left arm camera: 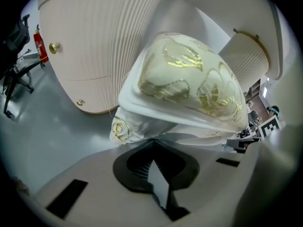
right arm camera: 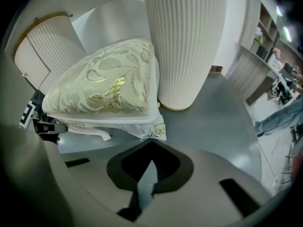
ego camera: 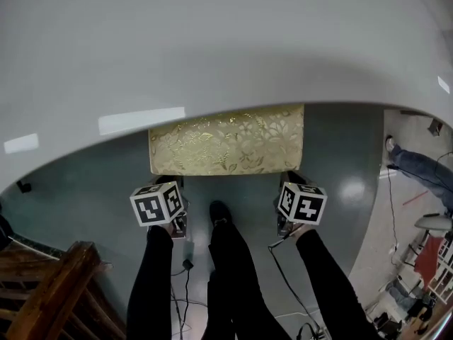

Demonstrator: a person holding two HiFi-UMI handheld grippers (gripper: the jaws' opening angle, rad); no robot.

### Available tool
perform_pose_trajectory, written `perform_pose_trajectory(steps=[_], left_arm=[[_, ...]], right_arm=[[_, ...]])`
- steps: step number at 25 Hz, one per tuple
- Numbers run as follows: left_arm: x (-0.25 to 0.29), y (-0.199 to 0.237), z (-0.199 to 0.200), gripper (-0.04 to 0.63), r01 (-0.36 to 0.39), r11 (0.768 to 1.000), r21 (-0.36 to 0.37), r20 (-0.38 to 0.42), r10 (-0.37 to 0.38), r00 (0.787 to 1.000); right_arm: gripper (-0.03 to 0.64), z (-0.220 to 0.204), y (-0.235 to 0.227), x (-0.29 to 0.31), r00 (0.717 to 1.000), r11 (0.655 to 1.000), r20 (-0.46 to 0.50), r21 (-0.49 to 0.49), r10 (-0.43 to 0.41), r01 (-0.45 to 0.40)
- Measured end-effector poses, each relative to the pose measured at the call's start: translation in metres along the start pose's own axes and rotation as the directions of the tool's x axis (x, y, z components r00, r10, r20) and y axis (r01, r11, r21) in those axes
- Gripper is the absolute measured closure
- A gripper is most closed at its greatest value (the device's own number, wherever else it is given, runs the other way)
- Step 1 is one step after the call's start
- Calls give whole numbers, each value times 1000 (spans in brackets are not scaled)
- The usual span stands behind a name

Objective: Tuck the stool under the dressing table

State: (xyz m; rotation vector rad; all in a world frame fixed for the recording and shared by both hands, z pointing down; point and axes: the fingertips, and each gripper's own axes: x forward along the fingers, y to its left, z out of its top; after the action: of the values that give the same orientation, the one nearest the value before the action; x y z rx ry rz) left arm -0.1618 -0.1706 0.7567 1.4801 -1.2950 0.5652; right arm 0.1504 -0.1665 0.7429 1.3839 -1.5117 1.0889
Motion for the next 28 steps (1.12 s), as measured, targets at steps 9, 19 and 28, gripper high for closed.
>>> perform_pose_trajectory(steps=[9, 19, 28], left_arm=[[-5, 3, 6, 588, 2, 999, -40, 37, -1, 999], [-6, 6, 13, 588, 22, 999, -34, 12, -22, 1000], [-10, -2, 2, 588, 3, 999, -39, 39, -2, 999]], right_arm=[[615, 9, 15, -4, 999, 1000, 34, 21, -11, 11], [614, 40, 15, -2, 997, 996, 34, 58, -74, 72], [614, 30, 8, -6, 998, 997, 39, 63, -56, 53]])
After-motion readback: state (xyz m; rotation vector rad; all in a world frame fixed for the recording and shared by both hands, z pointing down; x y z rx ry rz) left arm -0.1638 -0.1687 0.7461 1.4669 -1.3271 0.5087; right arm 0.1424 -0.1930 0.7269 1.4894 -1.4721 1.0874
